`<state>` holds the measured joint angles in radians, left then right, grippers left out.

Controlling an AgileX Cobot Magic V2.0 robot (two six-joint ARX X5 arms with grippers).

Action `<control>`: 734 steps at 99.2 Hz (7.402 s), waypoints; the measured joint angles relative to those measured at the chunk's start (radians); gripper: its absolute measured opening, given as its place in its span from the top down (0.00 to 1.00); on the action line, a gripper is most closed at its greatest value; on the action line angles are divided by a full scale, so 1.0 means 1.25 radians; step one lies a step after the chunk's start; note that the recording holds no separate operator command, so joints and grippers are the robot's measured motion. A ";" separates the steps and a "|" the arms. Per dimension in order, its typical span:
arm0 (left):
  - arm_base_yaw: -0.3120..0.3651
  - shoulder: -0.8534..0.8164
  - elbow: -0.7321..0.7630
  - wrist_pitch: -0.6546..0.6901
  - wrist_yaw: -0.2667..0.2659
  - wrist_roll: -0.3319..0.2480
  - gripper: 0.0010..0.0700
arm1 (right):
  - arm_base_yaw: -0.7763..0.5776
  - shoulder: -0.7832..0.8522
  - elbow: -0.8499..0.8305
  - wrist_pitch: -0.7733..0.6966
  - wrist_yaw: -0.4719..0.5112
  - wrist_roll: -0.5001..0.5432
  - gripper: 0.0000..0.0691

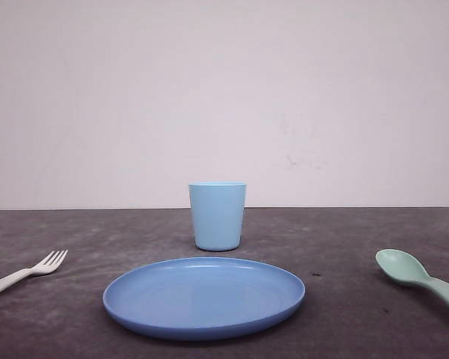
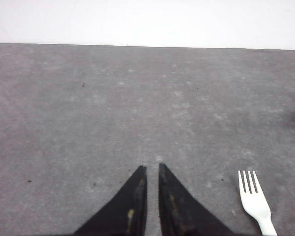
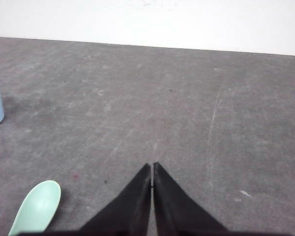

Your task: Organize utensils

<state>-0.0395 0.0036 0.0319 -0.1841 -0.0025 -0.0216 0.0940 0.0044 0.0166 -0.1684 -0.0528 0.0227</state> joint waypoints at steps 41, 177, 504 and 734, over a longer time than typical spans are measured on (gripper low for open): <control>0.000 0.000 0.000 0.000 0.000 0.000 0.99 | 0.000 0.000 0.000 0.000 0.000 0.000 0.99; 0.000 0.000 0.000 0.000 0.000 0.000 0.99 | 0.000 0.000 0.000 0.000 0.000 0.000 0.99; -0.045 0.740 0.684 -0.383 0.091 -0.018 0.99 | 0.000 0.831 0.764 -0.505 0.000 0.051 0.99; -0.330 1.181 0.630 -0.319 -0.060 -0.171 0.65 | 0.000 0.831 0.764 -0.521 0.000 0.044 0.02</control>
<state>-0.4522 1.4803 0.8196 -0.5827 -0.0776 -0.2348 0.0944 1.0431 0.9722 -0.8200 -0.0528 0.0776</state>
